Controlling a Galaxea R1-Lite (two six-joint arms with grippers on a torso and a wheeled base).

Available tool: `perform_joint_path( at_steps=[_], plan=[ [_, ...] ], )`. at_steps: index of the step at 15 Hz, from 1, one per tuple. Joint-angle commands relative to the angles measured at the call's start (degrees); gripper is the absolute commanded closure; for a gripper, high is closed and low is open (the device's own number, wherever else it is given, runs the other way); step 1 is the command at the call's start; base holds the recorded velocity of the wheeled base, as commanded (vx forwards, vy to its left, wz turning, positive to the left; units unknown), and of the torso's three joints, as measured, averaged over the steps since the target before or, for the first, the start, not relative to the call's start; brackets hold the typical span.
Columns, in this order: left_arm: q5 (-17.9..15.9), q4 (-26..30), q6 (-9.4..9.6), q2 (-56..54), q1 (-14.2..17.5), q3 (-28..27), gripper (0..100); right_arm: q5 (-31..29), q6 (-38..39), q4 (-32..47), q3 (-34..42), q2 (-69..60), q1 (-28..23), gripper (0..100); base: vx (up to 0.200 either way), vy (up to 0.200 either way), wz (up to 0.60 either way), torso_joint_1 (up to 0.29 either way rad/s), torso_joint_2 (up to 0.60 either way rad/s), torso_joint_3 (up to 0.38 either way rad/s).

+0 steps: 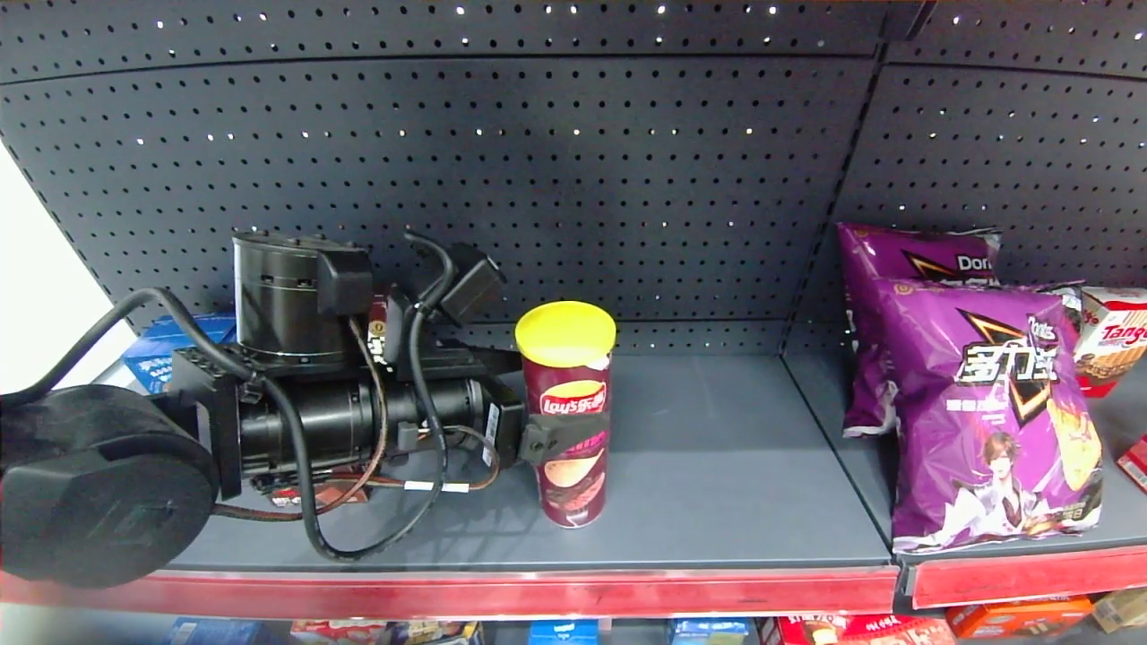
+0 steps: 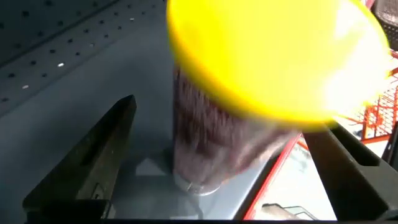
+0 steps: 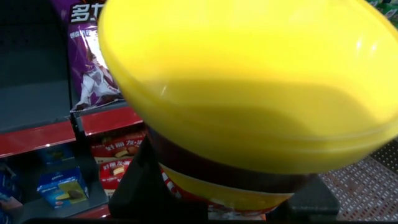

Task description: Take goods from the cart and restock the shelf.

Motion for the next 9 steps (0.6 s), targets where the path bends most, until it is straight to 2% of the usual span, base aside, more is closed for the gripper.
perform_joint_path(
  at_steps=[1,5,9],
  plan=[
    [0.0,0.0,0.00,1.3,-0.6,-0.4,0,0.0,0.0,0.0,0.1,0.0,0.0,100,0.000,0.000,0.00,0.000,0.00,0.000],
    [0.1,0.0,-0.27,2.1,-2.2,-1.2,0,0.0,0.0,0.0,0.3,0.0,0.0,100,0.000,0.000,0.00,0.000,0.00,0.000],
    [0.3,0.0,-0.27,1.8,-0.9,-1.1,0,0.0,0.0,0.0,0.3,0.0,0.0,100,0.000,0.000,0.00,0.000,0.00,0.000]
  ],
)
